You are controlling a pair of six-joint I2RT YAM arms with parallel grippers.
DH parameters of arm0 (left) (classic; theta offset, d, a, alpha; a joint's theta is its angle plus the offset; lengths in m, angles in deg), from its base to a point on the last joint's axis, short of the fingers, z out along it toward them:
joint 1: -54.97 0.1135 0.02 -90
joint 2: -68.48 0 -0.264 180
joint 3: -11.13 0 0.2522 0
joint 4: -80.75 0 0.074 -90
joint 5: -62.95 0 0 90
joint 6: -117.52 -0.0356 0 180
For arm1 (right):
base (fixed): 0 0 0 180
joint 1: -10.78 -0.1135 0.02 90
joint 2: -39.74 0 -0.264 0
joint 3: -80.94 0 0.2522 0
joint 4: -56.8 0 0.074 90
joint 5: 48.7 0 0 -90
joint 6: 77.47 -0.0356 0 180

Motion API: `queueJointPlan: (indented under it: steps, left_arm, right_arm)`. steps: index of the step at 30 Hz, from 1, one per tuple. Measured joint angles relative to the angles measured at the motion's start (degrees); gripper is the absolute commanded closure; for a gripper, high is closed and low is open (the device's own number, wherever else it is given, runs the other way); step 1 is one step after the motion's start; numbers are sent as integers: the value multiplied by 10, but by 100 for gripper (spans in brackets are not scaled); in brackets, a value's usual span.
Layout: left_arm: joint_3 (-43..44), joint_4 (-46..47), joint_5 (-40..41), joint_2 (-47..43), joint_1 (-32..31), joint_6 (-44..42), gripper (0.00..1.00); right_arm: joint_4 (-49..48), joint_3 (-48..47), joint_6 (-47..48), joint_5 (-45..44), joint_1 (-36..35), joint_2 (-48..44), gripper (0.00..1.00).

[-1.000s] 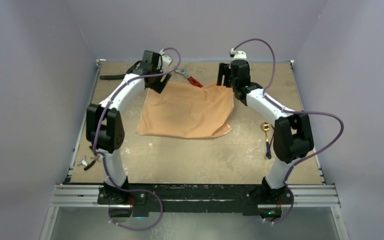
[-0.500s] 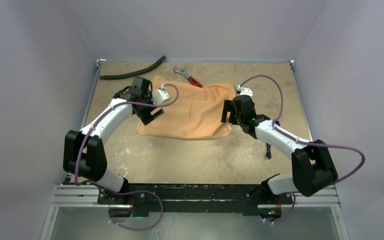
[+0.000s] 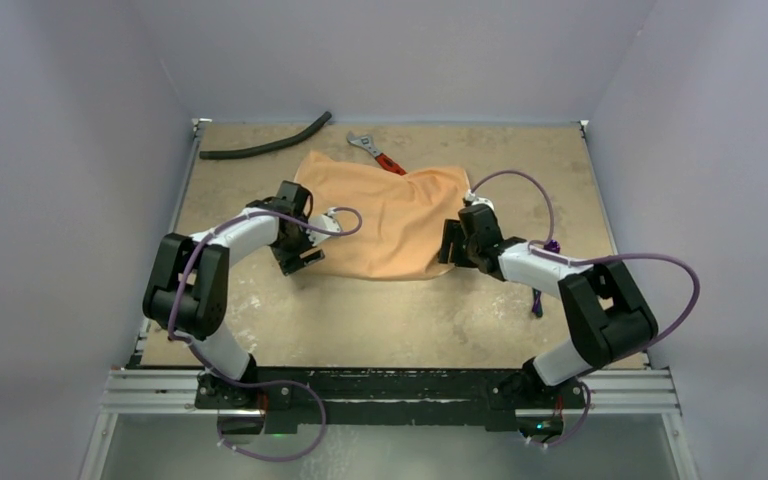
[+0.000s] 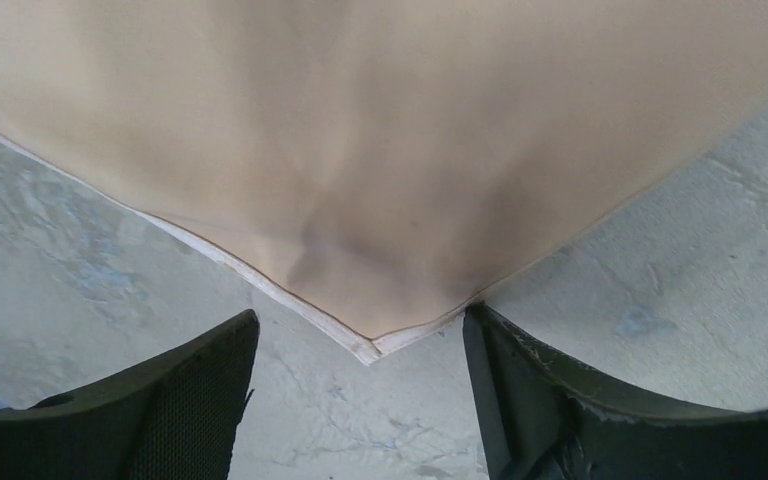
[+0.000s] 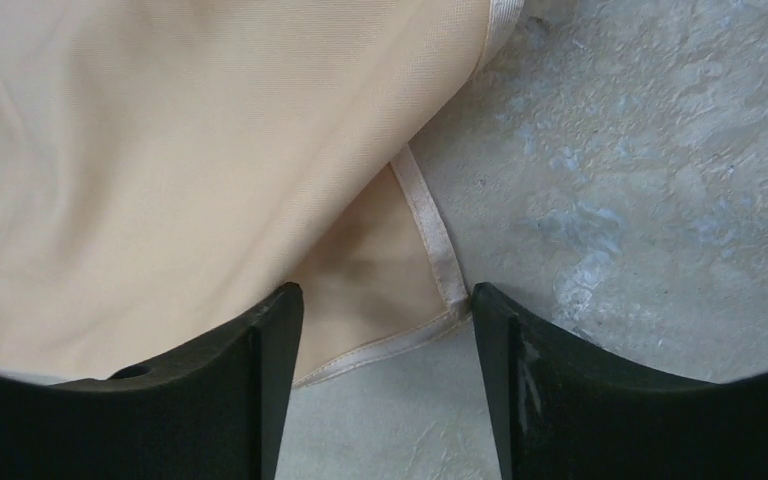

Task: Fold the napkin into a case and place the utensils inside
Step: Flatten out the crumpled napkin at the center of the board, then fold and flatten the napkin at the center of the board.

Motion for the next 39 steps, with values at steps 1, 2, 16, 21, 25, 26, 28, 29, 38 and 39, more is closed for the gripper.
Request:
queueJointPlan:
  steps: [1, 2, 16, 21, 25, 26, 28, 29, 38, 39]
  left_arm:
    - [0, 7, 2, 0, 0, -1, 33]
    - [0, 15, 3, 0, 0, -1, 38]
    - [-9, 47, -2, 10, 0, 2, 100]
    - [45, 2, -16, 9, 0, 19, 100]
    - [153, -30, -33, 3, 0, 54, 100]
    - [184, -33, -36, 0, 0, 67, 100]
    - [249, -34, -44, -9, 0, 103, 100]
    - [270, -33, -46, -13, 0, 116, 100]
    - [460, -45, -43, -47, 0, 217, 100]
    - [469, -44, -38, -48, 0, 221, 100]
  right_arm:
    - [-6, 0, -1, 3, 0, 1, 41]
    - [-8, 0, -2, 3, 0, 3, 45]
    - [-4, 9, -20, 3, 0, -22, 100]
    - [49, -30, -21, 3, 0, -78, 100]
    - [96, -122, -17, 5, 0, -121, 100]
    - [108, -158, -17, 5, 0, -127, 100]
    - [132, -239, -13, 7, 0, -128, 100]
    - [139, -280, -10, 8, 0, -127, 100]
    - [184, -499, 31, 2, 0, -129, 100]
    - [191, -510, 35, 0, 0, -127, 100]
